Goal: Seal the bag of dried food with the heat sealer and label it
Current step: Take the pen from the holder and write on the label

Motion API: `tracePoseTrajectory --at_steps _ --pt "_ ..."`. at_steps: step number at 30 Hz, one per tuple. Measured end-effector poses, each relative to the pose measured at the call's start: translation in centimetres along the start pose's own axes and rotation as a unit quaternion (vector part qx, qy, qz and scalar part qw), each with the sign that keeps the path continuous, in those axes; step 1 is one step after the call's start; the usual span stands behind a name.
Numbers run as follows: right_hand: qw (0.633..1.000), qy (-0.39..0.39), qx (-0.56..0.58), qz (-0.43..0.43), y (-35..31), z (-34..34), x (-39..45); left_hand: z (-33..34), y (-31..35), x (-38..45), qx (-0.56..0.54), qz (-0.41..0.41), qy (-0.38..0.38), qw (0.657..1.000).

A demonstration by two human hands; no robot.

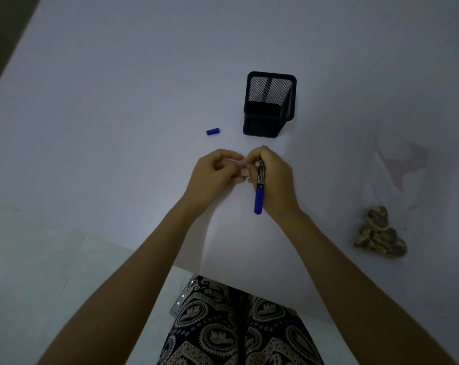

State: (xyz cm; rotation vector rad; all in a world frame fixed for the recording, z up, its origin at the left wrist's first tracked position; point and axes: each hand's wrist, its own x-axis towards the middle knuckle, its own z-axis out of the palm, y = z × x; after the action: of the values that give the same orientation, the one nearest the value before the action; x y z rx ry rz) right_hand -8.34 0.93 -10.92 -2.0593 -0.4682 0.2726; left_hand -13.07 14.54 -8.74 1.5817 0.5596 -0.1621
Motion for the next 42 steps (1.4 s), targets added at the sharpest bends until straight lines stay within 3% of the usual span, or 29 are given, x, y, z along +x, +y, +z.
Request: tracePoseTrajectory --at_steps 8,11,16,20,25,29,32,34,37,42 --pt "0.974 0.043 -0.196 -0.102 1.9 1.6 -1.2 0.6 -0.7 0.3 0.194 0.124 0.039 0.972" --pt "0.969 0.049 -0.212 -0.114 1.9 1.6 -1.2 0.8 -1.1 0.1 0.281 0.198 0.059 0.937" --pt "0.971 0.050 -0.201 -0.122 1.5 1.4 -1.2 -0.4 -2.7 -0.7 0.365 0.254 0.141 0.884" --pt "0.971 0.055 -0.197 -0.123 1.8 1.5 -1.3 -0.4 -4.8 -1.5 0.445 0.349 0.079 0.821" --pt "0.969 0.062 -0.204 -0.122 2.0 1.7 -1.3 -0.8 -6.7 -1.9 0.514 0.376 0.068 0.768" --pt "0.966 0.066 -0.212 -0.132 2.0 1.7 -1.4 -0.6 -6.6 -2.0 0.523 0.378 0.065 0.761" --pt "0.961 0.118 -0.217 -0.123 1.7 1.5 -1.0 -0.5 -6.4 -2.1 0.528 0.376 0.060 0.759" --pt "0.970 0.137 -0.154 -0.130 1.0 1.5 -0.7 -0.4 -6.4 -2.1 0.528 0.367 0.056 0.764" --pt "0.994 0.085 0.007 -0.063 -0.6 1.9 0.2 -0.3 -6.3 -2.2 0.523 0.366 0.059 0.768" --pt "0.995 0.096 0.029 0.001 -0.9 3.0 1.1 -0.4 -6.1 -2.1 0.519 0.373 0.069 0.766"
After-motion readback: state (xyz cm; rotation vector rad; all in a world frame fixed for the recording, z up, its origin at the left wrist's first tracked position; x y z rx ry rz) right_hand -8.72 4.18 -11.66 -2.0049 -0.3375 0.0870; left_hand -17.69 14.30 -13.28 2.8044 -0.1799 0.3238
